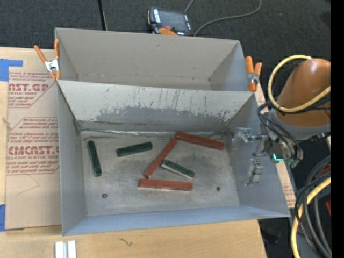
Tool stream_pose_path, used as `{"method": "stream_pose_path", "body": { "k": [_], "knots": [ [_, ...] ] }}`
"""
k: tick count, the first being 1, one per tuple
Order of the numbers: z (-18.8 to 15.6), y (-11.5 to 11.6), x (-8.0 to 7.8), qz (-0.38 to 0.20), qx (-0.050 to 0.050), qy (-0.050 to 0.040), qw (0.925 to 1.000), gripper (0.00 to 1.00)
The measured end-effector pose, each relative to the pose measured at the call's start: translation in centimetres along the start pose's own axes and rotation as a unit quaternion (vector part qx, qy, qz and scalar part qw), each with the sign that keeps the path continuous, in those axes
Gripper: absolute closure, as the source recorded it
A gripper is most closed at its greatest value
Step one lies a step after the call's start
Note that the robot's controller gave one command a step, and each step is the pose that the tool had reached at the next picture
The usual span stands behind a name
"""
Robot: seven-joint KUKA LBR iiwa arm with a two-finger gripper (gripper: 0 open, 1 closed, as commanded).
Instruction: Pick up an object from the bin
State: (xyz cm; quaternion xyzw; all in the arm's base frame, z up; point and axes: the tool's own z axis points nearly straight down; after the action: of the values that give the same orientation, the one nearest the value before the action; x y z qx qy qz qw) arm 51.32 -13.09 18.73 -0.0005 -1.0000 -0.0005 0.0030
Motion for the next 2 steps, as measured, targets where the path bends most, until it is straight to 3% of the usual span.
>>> {"method": "stream_pose_path", "body": {
  "k": [1,2],
  "knots": [
    [11.5,5.8,0.7,-0.081,-0.001,0.0003,0.9967,0.0],
    [8.5,13.3,-0.7,-0.097,-0.002,-0.0051,0.9953,0.0]
  ]
}}
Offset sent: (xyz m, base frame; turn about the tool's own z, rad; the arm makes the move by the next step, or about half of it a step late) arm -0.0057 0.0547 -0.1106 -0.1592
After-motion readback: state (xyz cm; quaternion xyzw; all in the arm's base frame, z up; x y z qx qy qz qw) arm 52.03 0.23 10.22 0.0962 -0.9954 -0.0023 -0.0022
